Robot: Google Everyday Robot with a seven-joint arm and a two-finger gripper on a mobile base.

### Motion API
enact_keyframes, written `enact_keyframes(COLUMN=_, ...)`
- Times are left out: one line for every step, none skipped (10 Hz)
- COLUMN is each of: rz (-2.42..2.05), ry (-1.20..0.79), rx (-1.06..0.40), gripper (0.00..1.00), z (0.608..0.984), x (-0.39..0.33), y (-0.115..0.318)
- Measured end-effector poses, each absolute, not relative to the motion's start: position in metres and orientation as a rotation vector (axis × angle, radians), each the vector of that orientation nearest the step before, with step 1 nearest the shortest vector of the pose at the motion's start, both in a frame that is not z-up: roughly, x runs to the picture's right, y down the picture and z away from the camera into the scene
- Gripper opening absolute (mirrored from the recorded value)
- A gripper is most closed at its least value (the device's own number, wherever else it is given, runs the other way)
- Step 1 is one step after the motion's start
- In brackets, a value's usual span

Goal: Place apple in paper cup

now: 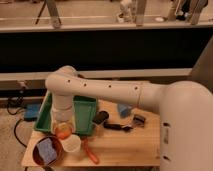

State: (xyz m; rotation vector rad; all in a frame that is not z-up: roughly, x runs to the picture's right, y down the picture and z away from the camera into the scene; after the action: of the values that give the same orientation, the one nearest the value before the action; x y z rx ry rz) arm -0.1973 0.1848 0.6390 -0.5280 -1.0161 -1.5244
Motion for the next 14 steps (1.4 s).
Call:
enact_keyframes(rz=-1.526, ry=-1.019, rx=-0.514, gripper=0.0, z=0.639, x=-0.197, y=0.186)
enact_keyframes(rz=-1.537, ry=-1.024, rx=-0.508, gripper=0.0, z=0.638, x=-0.198, y=0.188)
enact_keyframes(rz=-1.552, ry=-1.04, rx=-0.517, gripper=0.0, z=0.637, x=-0.199, y=0.191)
enact_keyframes(rz=-1.566, ry=-1.058, rx=-0.532, gripper=0.0, z=0.636, x=-0.2, y=0.194)
enact_keyframes(rz=-1.58, ry=-1.077, rx=-0.544, gripper=0.0, z=0.634, x=-0.201, y=0.196)
enact_keyframes(rz=-1.587, ry=-1.087, rx=-0.554, gripper=0.0, z=0.633, x=-0.201, y=0.197)
enact_keyframes(rz=-1.591, ry=-1.096, rx=-0.565, gripper=0.0, z=0.632, x=-0.199, y=0.199)
enact_keyframes(rz=-1.594, ry=-1.106, rx=-0.571, gripper=0.0, z=0.629, x=-0.198, y=0.201)
enact_keyframes(rz=-1.597, ry=-1.111, rx=-0.571, gripper=0.0, z=0.626, x=-0.196, y=0.202)
enact_keyframes(rz=-1.595, ry=-1.118, rx=-0.562, gripper=0.0, z=0.623, x=-0.192, y=0.202)
enact_keyframes(rz=-1.593, ry=-1.121, rx=-0.555, gripper=0.0, z=0.621, x=-0.189, y=0.202)
enact_keyframes(rz=-1.594, ry=-1.123, rx=-0.551, gripper=0.0, z=0.62, x=-0.187, y=0.202)
enact_keyframes(rz=-1.598, ry=-1.125, rx=-0.549, gripper=0.0, z=0.619, x=-0.187, y=0.203)
enact_keyframes(rz=-1.601, ry=-1.125, rx=-0.549, gripper=0.0, z=0.619, x=-0.187, y=0.203)
